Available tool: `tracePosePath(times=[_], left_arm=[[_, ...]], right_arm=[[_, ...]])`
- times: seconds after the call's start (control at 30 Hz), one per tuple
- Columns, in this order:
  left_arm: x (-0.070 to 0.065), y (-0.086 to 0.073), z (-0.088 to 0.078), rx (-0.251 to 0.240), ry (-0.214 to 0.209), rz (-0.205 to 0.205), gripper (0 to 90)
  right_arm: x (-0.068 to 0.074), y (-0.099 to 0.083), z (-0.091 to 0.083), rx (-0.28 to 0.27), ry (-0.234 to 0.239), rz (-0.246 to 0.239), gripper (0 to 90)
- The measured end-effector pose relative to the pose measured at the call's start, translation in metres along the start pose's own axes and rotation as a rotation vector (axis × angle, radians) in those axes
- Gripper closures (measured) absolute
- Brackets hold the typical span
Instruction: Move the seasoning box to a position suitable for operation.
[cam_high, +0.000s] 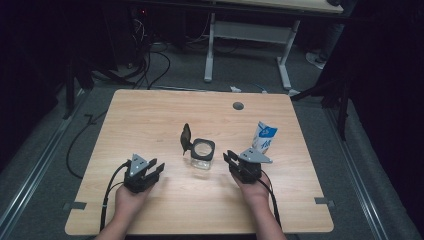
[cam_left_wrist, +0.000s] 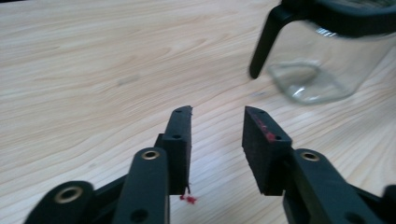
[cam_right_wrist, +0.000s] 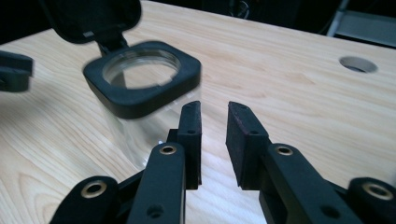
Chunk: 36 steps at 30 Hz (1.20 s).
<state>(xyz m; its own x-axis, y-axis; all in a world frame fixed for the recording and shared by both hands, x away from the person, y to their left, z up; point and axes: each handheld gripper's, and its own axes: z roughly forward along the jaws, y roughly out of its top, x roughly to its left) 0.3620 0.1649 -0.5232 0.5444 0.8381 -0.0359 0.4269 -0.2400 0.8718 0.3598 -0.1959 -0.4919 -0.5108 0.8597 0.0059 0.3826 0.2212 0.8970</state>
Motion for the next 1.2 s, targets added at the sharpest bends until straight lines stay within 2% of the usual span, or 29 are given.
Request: tracePosePath(times=[0.1,0.33,0.43,0.57,0.73,0.9,1.1,1.2], left_arm=[[0.008,-0.004,-0.004,-0.004,0.011,0.007,57.8],[0.011,-0.006,-0.008,-0.018,-0.022,0.009,55.0],[0.012,-0.008,-0.012,-0.028,-0.039,0.023,54.8],[0.014,-0.009,-0.015,-0.038,-0.049,0.018,54.2],[0.013,-0.011,-0.017,-0.037,-0.046,0.018,52.4],[0.013,-0.013,-0.020,-0.043,-0.038,0.003,51.8],[0.010,-0.015,-0.025,-0.054,-0.031,0.002,51.8],[0.008,-0.017,-0.026,-0.051,-0.028,0.012,51.6]], right_arm=[[-0.003,-0.007,-0.007,0.014,-0.033,0.003,72.9],[-0.008,-0.017,-0.021,0.032,-0.092,0.013,68.5],[-0.012,-0.023,-0.033,0.031,-0.137,0.033,64.8],[-0.018,-0.031,-0.045,0.031,-0.188,0.058,61.4],[-0.030,-0.034,-0.053,0.024,-0.230,0.096,57.6],[-0.041,-0.033,-0.055,0.007,-0.279,0.122,46.2],[-0.051,-0.034,-0.043,0.031,-0.305,0.155,29.5],[-0.053,-0.033,-0.037,0.032,-0.303,0.159,26.8]])
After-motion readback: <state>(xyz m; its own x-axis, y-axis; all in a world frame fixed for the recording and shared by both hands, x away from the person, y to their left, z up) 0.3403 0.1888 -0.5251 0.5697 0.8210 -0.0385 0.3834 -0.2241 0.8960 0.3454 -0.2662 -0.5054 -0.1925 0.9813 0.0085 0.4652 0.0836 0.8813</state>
